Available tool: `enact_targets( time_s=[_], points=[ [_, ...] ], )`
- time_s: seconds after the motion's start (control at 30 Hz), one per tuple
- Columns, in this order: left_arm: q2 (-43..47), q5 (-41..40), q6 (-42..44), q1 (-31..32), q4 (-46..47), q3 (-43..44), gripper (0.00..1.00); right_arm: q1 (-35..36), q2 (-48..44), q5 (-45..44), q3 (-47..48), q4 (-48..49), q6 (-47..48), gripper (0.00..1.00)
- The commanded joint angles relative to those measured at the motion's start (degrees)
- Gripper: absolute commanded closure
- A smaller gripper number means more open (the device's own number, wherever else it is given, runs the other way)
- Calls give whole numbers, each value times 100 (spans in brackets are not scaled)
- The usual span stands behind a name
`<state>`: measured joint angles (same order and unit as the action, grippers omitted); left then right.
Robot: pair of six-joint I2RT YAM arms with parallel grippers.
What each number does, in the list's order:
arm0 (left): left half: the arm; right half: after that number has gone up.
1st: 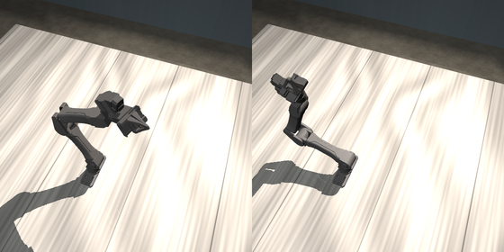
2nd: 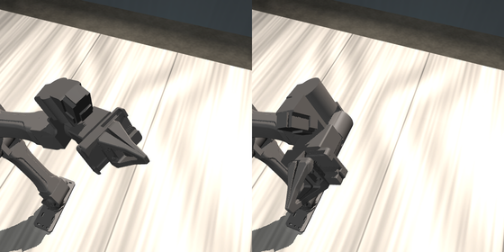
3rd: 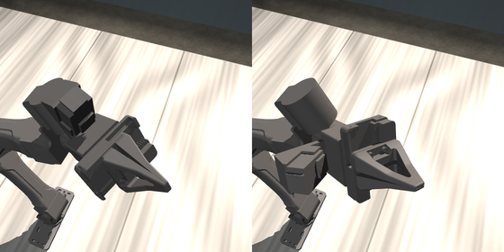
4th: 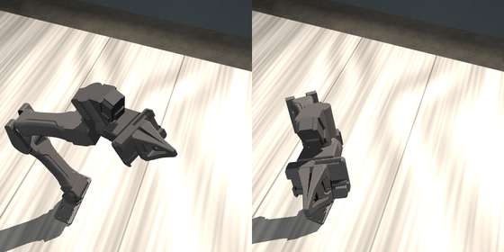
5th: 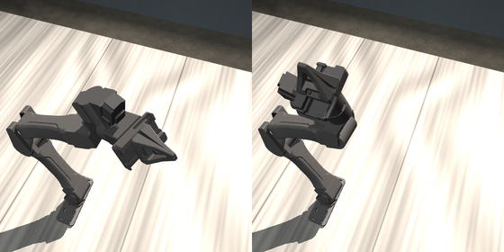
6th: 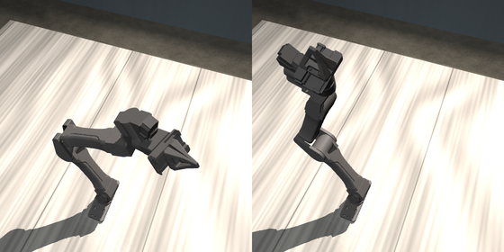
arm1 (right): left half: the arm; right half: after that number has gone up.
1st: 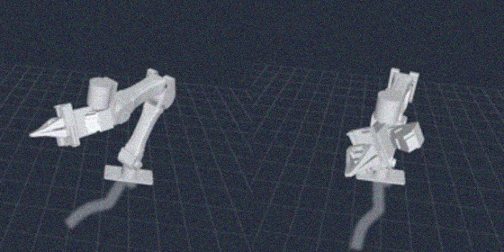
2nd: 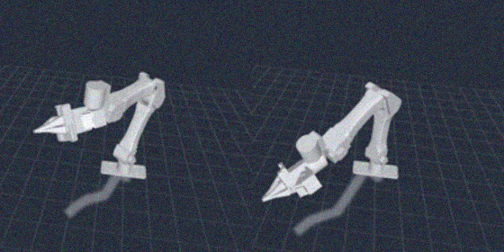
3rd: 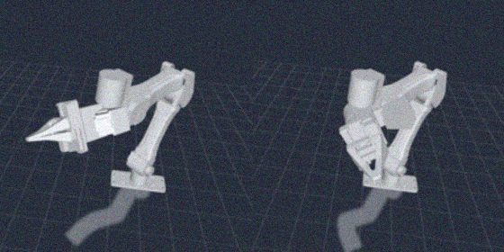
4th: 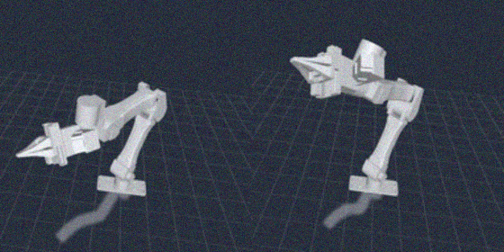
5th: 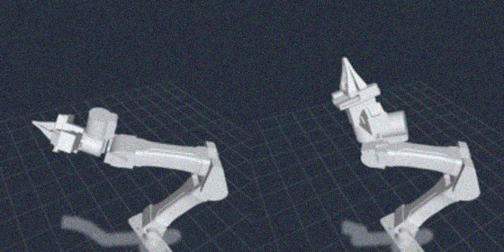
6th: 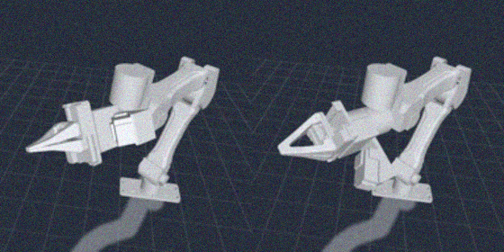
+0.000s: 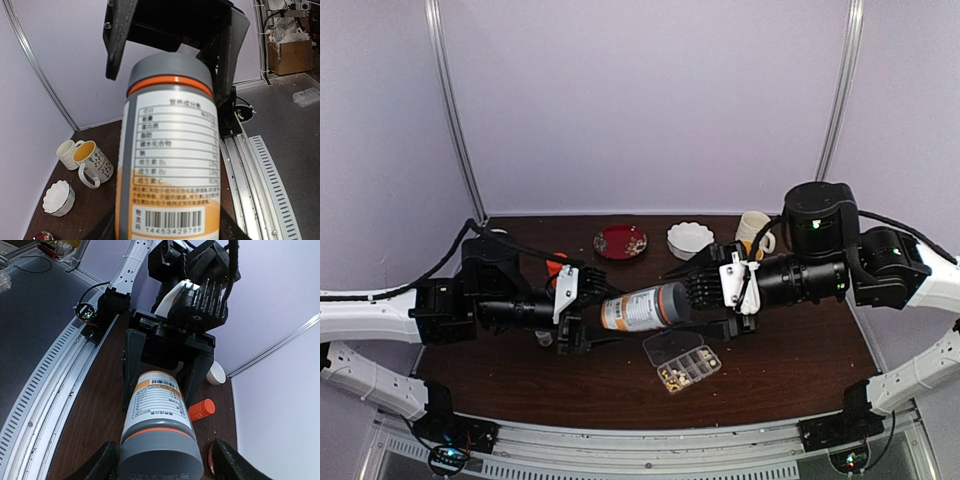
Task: Sort the pills into containers
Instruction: Screw the lid of the pill bottle onto the pill bottle.
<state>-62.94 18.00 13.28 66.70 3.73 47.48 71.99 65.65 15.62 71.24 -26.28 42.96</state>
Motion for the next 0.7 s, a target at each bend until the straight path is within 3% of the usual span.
enact_targets(
  time_s=[0.0,0.07,0.3,0.67],
  points=[
    [35,112,-51,19,328,200,100,44,-34,-34,-23,90,-124,42],
    [42,133,-51,16,343,191,100,52,-28,-48,-22,80,-130,43],
    [79,141,-46,13,337,181,100,57,8,-127,-27,51,-134,27],
    [153,155,-43,18,322,145,100,62,53,-205,8,5,-165,27]
  ],
)
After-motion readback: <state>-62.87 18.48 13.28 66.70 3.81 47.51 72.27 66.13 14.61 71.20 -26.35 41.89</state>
